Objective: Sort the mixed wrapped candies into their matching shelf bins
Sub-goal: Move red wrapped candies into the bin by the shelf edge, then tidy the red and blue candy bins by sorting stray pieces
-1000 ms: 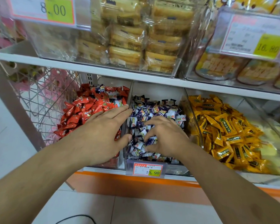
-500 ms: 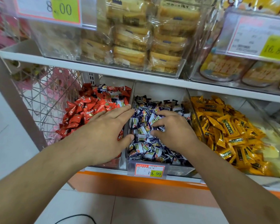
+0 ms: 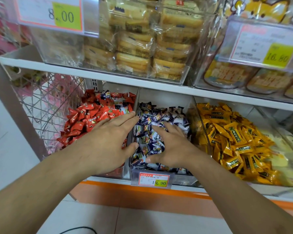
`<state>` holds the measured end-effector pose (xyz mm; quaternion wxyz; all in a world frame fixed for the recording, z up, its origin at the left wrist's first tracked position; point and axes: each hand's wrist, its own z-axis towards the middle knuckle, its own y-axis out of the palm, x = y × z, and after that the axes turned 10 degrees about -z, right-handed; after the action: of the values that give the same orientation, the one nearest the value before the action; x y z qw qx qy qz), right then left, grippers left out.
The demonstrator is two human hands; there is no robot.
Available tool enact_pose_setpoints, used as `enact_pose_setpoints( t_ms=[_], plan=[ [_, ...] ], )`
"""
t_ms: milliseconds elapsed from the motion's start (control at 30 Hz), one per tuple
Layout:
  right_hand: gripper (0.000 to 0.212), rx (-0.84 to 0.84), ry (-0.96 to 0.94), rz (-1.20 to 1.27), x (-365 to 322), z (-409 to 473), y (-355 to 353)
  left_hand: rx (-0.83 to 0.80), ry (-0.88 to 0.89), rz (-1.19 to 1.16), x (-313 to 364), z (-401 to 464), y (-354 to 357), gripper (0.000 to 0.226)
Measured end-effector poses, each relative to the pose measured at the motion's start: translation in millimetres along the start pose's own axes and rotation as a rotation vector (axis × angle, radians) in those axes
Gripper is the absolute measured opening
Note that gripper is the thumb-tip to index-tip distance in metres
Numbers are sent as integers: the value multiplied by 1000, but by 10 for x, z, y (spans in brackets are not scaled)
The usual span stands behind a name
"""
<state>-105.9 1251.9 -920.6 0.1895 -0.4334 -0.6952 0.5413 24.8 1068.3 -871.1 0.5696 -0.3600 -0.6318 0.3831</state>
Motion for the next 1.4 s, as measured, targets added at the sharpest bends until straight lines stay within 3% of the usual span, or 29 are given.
enact_pose_setpoints(
  t_ms=[167, 267, 333, 567, 767, 1100, 1400],
  plan=[
    [111, -9, -130, 141, 86, -1, -88, -10, 0, -1, -7, 4, 3, 77],
    [112, -42, -197, -77, 145, -10, -30, -6, 3, 0, -6, 3, 4, 77],
    [112, 37, -217, -206, 155, 15, 41, -4, 4, 5, 7, 6, 5, 76],
    [98, 233, -74, -123, 145, 70, 16, -22, -8, 3, 4, -8, -17, 76],
    [92, 259, 1, -85, 134, 75, 2, -30, -8, -10, 8, -7, -31, 76],
    [67, 355, -94, 111, -16, -15, -73, 16, 49, -38, -53, -35, -10, 76],
    [43, 402, -79, 106, -254, -394, -204, 235, 34, -71, -540, -145, -299, 64]
  ],
)
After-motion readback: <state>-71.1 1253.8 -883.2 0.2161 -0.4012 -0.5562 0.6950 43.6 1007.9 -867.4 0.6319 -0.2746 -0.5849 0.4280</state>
